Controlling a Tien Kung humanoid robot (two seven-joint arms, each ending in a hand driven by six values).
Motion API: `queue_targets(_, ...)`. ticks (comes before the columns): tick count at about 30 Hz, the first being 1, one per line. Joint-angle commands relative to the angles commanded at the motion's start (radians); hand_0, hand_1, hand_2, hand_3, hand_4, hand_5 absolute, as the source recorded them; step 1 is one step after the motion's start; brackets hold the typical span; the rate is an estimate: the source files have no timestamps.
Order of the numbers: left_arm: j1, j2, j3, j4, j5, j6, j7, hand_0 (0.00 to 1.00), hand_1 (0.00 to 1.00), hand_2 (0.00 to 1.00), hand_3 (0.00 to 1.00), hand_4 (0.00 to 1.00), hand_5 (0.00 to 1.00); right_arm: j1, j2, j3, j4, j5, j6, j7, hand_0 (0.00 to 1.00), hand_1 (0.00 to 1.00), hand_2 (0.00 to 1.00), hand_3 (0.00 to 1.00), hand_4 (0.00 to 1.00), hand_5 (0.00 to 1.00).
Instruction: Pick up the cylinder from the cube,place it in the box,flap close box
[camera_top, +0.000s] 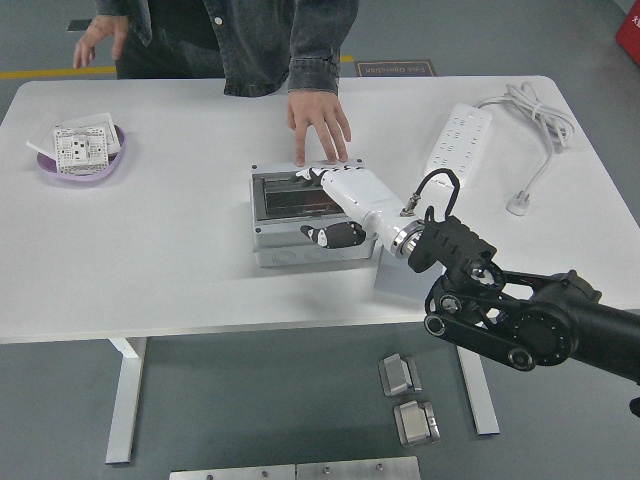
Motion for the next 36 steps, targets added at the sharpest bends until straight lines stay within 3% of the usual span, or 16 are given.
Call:
queue_targets(11, 0.010, -0.003, 0.008, 0.005, -0.006, -0.001, 0.003, 0.748, 0.763, 0.723, 0.843, 0.716, 0.418, -0.188, -0.023, 0.237, -0.005, -0.007, -0.090, 0.062, 0.797, 0.724, 0.772, 0.851, 0.721, 0.198)
queue_targets(18, 0.011, 0.002, -0.006, 0.004, 0.013, -0.004, 0.005, 0.748, 0.762, 0.723, 0.842, 0.716, 0.418, -0.346, -0.053, 0.431, 0.090, 0.009, -0.141, 0.110, 0.791, 0.714, 0.760, 0.809, 0.718, 0.201)
queue_targets(26, 0.008, 0.010, -0.038, -0.001, 0.047, -0.004, 0.006, 0.748, 0.762, 0.722, 0.842, 0.716, 0.417, -0.517, -0.084, 0.639, 0.152, 0.159, -0.180, 0.213, 0.787, 0.713, 0.755, 0.792, 0.721, 0.217)
queue_targets(30, 0.003, 0.014, -0.058, -0.006, 0.071, -0.004, 0.005, 0.748, 0.764, 0.723, 0.843, 0.716, 0.416, -0.564, -0.088, 0.734, 0.150, 0.241, -0.183, 0.257, 0.781, 0.712, 0.753, 0.772, 0.722, 0.232)
queue_targets(36, -0.003, 0.020, -0.141, -0.036, 0.161, -0.004, 0.002, 0.748, 0.763, 0.723, 0.843, 0.716, 0.415, -0.595, -0.098, 0.871, 0.163, 0.217, -0.184, 0.240, 0.771, 0.704, 0.739, 0.736, 0.719, 0.252)
